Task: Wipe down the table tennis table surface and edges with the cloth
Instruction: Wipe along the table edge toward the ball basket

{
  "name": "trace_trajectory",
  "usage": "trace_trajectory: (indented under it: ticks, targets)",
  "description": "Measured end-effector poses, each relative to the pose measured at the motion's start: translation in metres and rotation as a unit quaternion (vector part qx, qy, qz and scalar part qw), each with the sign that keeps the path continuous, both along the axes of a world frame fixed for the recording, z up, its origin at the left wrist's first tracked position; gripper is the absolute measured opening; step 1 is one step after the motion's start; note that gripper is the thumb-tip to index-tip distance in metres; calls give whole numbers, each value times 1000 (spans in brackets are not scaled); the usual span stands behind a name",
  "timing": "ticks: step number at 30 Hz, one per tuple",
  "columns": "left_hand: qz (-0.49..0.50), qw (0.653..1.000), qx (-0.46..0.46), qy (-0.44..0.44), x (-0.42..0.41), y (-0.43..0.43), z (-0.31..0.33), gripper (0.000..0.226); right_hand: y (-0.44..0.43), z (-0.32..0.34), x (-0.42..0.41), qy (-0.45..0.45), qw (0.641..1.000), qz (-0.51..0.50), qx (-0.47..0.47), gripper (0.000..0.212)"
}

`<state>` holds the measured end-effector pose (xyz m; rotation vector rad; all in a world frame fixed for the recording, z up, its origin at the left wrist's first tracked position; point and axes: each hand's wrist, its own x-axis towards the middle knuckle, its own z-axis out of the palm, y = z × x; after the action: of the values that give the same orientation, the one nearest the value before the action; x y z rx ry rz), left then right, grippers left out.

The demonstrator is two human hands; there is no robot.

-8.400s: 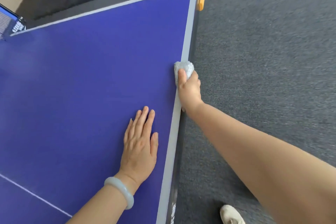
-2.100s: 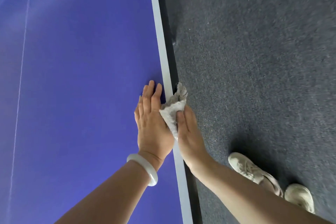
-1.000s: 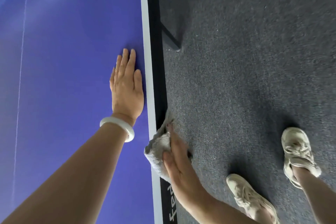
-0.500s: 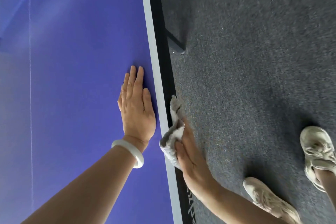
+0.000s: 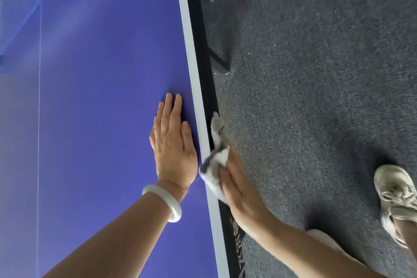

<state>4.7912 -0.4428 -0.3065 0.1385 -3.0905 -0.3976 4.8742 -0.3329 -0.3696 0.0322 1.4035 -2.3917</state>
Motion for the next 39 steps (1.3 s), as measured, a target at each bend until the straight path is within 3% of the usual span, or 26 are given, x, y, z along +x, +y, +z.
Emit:
trace_trajectory:
  ticks: [3, 6, 9, 13, 17, 20, 24, 26, 30, 39]
  targets:
    - [1, 1000, 5, -2, 0, 0, 0, 52, 1, -5, -11, 29, 999, 13, 44, 47]
    - [2, 1000, 5, -8, -1, 2, 1, 52, -1, -5, -93, 36, 993, -18, 109, 41]
    - [2, 1000, 2, -14, 0, 1, 2, 52, 3, 5, -151, 21, 993, -48, 107, 40]
    - [9, 1000, 4, -12, 0, 1, 2, 52, -2, 12, -97, 22, 995, -53, 85, 46]
    - [1, 1000, 6, -18, -1, 1, 3, 52, 2, 7, -16, 11, 998, 4, 64, 58]
    - [8, 1000, 2, -21, 0, 1, 3, 52, 5, 7, -44, -18, 998, 18, 55, 57]
    - [0, 1000, 1, -22, -1, 0, 4, 52, 11, 12, -145, -54, 996, 22, 61, 39]
    - [0, 1000, -2, -21, -1, -2, 3, 52, 13, 12, -178, -64, 997, 18, 38, 41]
    - [2, 1000, -7, -17, 0, 0, 1, 52, 10, -2, -176, -135, 989, 42, -42, 43]
    - [-3, 999, -35, -30, 0, 1, 3, 53, 5, -11, -171, -222, 973, 56, -12, 36]
